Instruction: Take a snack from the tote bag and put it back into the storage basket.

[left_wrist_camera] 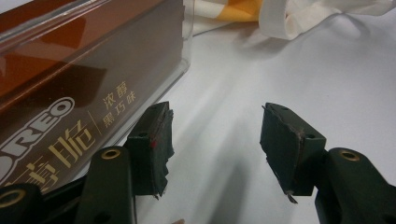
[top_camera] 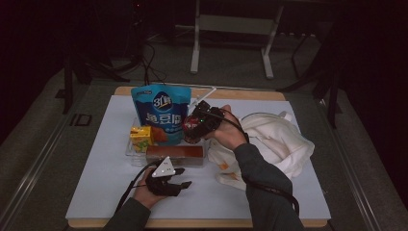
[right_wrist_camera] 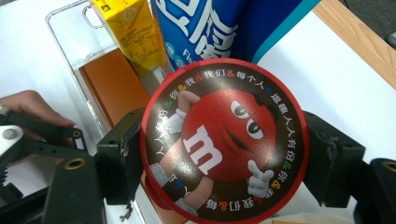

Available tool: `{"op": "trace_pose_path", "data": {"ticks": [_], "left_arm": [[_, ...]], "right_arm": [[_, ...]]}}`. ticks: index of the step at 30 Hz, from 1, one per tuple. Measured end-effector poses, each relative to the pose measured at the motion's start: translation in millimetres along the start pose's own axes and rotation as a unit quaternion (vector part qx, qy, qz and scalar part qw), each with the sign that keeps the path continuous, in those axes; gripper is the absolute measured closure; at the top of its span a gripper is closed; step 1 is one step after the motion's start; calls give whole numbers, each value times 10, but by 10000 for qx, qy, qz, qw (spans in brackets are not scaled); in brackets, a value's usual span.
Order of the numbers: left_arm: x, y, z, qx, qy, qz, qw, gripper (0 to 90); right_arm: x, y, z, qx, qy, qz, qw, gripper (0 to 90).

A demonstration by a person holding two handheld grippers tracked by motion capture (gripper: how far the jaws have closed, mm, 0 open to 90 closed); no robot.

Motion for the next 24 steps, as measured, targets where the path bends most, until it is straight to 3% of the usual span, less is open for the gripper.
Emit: {"op": "trace_pose_path", "data": {"ticks": [24], "left_arm": [[0,1,0,-9,7,4,10000,435]], "right_arm": [[84,238,-21,214,-60,-182,9996,256]]}}
Point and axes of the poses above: each handheld gripper's, and its own axes: y roughly forward along the jaws, x roughly out of its underside, z roughly to its right, the point moved 6 cm from there along y, roughly forward along the jaws, and after that the axes turned 14 degrees about x, right-handed, at the moved point
